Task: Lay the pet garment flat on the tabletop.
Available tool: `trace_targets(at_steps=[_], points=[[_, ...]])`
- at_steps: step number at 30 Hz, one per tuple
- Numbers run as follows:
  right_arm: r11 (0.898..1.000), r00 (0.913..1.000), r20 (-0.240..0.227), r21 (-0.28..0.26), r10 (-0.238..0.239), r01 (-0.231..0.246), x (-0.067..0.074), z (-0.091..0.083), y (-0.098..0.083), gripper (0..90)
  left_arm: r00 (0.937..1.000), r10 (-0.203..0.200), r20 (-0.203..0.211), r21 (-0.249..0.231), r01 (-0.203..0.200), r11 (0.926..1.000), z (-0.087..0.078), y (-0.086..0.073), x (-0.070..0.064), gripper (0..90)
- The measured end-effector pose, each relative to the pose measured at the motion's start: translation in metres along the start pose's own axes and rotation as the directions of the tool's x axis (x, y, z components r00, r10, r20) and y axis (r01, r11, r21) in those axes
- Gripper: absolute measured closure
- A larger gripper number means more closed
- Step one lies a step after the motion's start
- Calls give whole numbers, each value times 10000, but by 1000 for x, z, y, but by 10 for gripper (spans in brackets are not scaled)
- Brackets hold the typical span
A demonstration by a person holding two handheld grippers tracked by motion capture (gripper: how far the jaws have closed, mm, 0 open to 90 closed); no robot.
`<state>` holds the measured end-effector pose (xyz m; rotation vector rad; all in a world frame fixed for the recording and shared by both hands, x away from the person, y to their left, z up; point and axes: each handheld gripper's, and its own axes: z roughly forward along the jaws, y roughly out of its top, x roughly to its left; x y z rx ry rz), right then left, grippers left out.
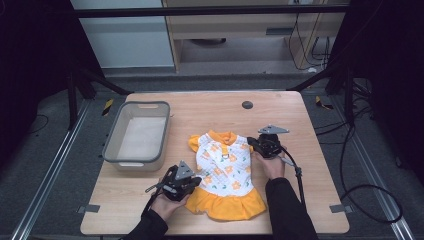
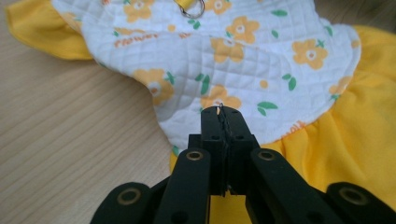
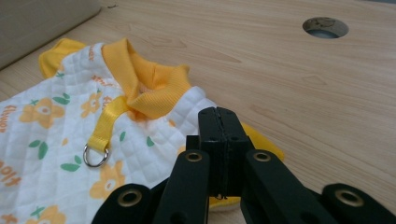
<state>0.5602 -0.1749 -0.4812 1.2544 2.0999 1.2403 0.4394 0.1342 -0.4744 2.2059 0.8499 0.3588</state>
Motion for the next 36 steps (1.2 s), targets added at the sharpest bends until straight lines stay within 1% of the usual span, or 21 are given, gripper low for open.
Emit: trace_targets(at_steps=[2,3,7,8,10,13,15,17,19,21,23,25,26,27,28,30,32,34,36], points=[[9999,9999,-55,47,-109,109,0,7,-2,900,10000,6,94,186,-8,9998,5,-3,-1,887],[9999,9998,-102,59,-142,142,1,10,-3,900,9999,68,73,268,-70,9996,7,-5,-2,887],[9995,9995,-160,168,-256,258,5,22,-6,900,9997,205,109,482,-210,9986,11,-8,-6,888],[9992,9996,-92,307,-263,265,7,25,-7,900,9996,251,113,548,-257,9982,12,-9,-8,890],[9975,9991,65,571,-425,421,8,31,-9,900,9992,384,87,624,-388,9973,12,-11,-10,892],[9941,9979,372,965,-533,495,8,36,-10,900,9990,414,173,705,-425,9966,11,-13,-12,894],[9939,9976,473,1009,-501,451,8,37,-9,900,9989,409,212,696,-423,9967,10,-15,-13,894],[9930,9960,654,1051,-616,545,7,38,-8,900,9990,398,214,745,-413,9964,8,-16,-15,895],[9933,9945,886,1058,-567,472,6,38,-8,900,9989,406,215,797,-422,9959,6,-17,-17,895],[9940,9930,1086,1033,-463,351,3,38,-8,900,9985,511,213,841,-527,9951,4,-20,-20,895],[9947,9922,1204,1008,-331,210,0,37,-8,900,9985,503,226,867,-521,9949,2,-21,-21,895],[9950,9925,1192,980,-284,167,0,37,-8,900,9984,507,252,834,-527,9951,2,-21,-21,895],[9949,9922,1204,983,-338,219,1,37,-8,900,9984,498,263,827,-518,9952,2,-21,-21,895],[9949,9920,1205,978,-364,246,1,37,-8,900,9986,461,271,816,-482,9955,2,-21,-20,893],[9952,9931,1133,965,-294,184,1,37,-8,900,9986,406,347,757,-431,9962,2,-21,-20,887],[9960,9950,972,876,-239,154,1,35,-7,900,9986,393,362,657,-416,9970,3,-20,-19,855],[9975,9962,825,669,-286,231,3,31,-5,899,9985,387,392,487,-405,9980,1,-18,-18,797],[9988,9978,583,407,-310,286,6,25,-1,877,9985,365,397,219,-374,9991,-2,-17,-17,764],[9990,9980,497,224,-393,382,9,17,4,865,9987,345,379,-184,-338,9993,-7,-15,-14,701]])
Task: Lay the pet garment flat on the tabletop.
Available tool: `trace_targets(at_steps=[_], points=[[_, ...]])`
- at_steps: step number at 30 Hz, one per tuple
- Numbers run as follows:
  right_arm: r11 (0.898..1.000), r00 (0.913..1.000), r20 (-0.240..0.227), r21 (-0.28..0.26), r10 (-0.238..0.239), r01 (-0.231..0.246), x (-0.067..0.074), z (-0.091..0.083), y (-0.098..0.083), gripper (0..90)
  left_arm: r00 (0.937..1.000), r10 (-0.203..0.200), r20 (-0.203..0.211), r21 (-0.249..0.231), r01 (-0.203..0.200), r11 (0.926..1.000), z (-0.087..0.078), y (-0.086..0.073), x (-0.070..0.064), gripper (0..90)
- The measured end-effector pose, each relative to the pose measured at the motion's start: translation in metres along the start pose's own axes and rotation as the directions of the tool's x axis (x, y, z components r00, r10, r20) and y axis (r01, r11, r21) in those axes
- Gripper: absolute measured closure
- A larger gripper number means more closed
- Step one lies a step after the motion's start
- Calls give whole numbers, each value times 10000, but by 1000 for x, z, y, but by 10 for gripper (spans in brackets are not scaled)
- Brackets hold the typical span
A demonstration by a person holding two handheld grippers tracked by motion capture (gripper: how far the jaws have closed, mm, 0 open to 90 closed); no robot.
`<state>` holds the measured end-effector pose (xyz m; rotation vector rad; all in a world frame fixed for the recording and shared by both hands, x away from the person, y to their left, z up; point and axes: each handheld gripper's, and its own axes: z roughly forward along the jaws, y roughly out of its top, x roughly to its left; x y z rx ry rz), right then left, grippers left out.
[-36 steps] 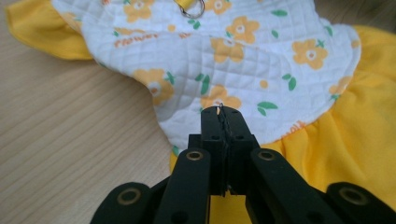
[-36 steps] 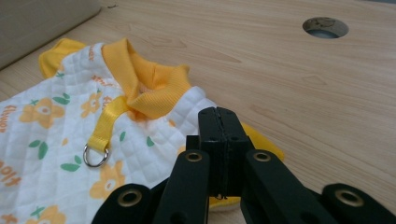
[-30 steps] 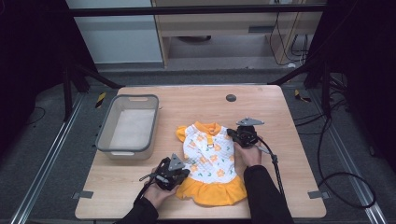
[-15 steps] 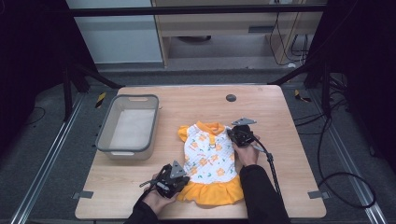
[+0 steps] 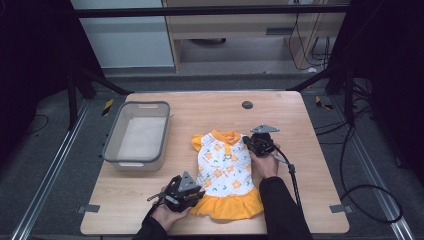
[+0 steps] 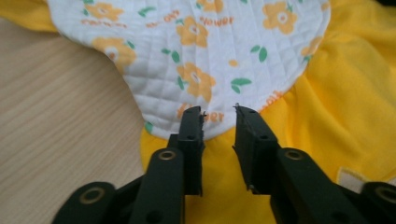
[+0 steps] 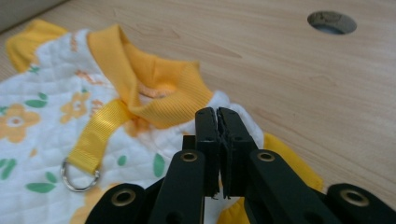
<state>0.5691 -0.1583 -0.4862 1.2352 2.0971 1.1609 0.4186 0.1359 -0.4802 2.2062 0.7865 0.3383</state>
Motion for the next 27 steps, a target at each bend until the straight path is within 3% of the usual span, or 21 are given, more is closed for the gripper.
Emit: trace_targets(at_steps=[7,11,20,27], points=[[9974,9995,-273,-706,140,-159,3,-39,8,738,9976,-424,-551,-959,370,9947,-18,2,14,518],[9973,9994,-338,-730,93,-118,4,-63,4,609,9932,-735,-899,-1193,625,9909,-24,-3,24,407],[9966,9981,-606,-807,129,-178,2,-107,-30,393,9863,-1023,-1294,-1079,885,9902,-38,-20,35,313],[9952,9965,-763,-883,347,-415,1,-128,-51,318,9804,-1253,-1518,-1034,1104,9885,-48,-35,42,274]])
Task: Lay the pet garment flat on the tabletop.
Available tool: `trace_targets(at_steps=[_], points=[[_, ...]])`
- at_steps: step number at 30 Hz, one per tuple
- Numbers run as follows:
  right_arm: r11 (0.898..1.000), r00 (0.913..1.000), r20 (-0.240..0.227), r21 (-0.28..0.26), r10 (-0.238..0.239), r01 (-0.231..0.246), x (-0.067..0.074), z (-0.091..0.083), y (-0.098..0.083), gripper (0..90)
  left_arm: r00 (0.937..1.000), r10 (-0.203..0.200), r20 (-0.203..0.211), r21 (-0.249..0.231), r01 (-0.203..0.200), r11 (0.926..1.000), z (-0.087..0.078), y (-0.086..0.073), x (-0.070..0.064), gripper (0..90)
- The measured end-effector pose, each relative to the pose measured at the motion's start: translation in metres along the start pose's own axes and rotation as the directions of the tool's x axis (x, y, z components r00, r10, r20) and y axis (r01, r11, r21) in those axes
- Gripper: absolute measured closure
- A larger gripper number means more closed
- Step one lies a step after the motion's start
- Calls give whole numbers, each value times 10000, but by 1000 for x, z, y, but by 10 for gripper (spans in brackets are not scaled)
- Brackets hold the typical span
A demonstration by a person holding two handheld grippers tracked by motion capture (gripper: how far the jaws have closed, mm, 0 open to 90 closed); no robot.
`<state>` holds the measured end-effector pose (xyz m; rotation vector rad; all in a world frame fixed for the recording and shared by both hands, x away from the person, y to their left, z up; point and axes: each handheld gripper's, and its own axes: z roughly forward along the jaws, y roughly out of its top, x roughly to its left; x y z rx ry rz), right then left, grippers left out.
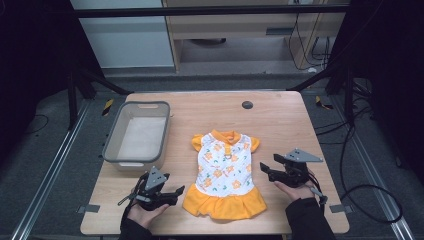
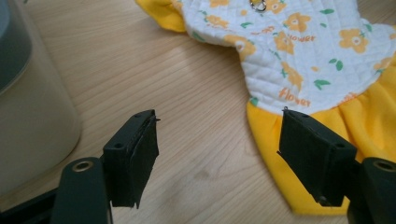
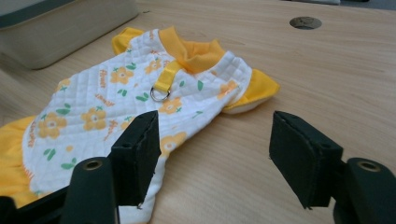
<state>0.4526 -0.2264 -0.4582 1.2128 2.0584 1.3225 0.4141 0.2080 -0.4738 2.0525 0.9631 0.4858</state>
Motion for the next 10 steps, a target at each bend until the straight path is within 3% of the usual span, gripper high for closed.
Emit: trace_targets(at_steps=[6,10], points=[[10000,9992,401,45,-88,86,-5,-18,-17,247,9992,-306,-270,87,309,9995,-8,-12,12,249],[9998,9965,812,-57,175,-171,-12,-24,-27,206,9971,-522,-549,13,523,9986,-12,-16,20,233]])
